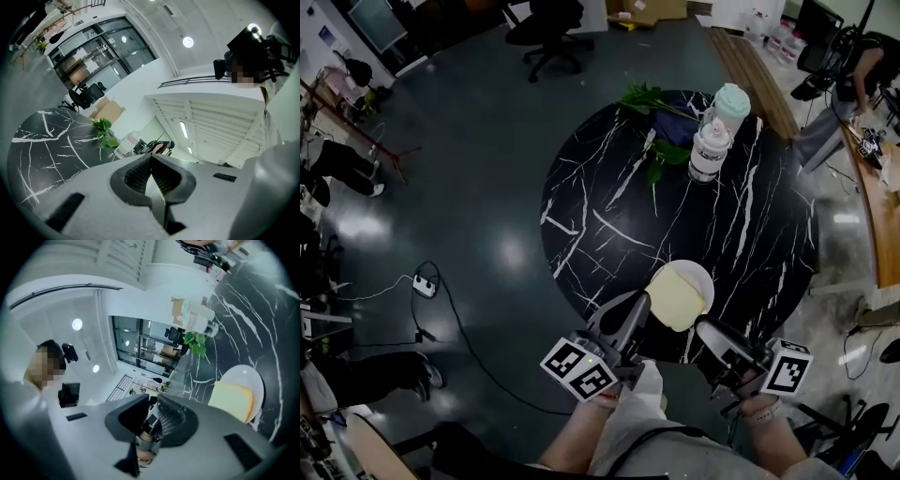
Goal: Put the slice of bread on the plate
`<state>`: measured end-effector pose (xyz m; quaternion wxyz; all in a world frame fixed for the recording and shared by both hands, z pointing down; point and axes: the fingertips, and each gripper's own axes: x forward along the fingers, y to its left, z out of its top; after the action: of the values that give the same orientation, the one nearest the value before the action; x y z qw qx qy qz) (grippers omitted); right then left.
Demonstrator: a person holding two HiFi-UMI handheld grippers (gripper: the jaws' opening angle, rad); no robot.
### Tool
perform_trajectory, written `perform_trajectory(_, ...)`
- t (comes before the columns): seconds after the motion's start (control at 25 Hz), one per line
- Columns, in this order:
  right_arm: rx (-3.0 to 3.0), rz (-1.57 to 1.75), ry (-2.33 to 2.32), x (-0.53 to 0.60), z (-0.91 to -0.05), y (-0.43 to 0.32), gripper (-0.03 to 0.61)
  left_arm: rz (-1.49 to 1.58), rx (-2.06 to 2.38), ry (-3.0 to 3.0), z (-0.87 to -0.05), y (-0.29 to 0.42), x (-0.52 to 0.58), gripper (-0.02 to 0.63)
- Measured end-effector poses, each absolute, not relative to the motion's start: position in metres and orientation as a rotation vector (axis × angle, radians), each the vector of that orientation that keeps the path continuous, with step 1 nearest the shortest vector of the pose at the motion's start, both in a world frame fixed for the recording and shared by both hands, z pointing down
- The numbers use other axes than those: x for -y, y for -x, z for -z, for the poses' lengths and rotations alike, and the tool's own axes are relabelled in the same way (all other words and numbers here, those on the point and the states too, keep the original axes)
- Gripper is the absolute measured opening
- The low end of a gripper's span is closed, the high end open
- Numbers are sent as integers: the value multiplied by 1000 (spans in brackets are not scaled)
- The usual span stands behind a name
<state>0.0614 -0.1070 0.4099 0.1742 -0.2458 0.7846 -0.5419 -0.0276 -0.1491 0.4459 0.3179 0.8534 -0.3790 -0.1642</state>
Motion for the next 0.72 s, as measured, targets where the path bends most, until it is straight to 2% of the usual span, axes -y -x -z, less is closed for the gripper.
perform_trajectory(0.28, -2671, 1155, 953, 100, -390, -68, 41, 437, 962, -2302, -420, 17, 146, 6)
perform_trajectory(0.72, -2831, 988, 1104, 76, -391, -87, 26, 395, 962, -2327, -409, 20, 124, 6)
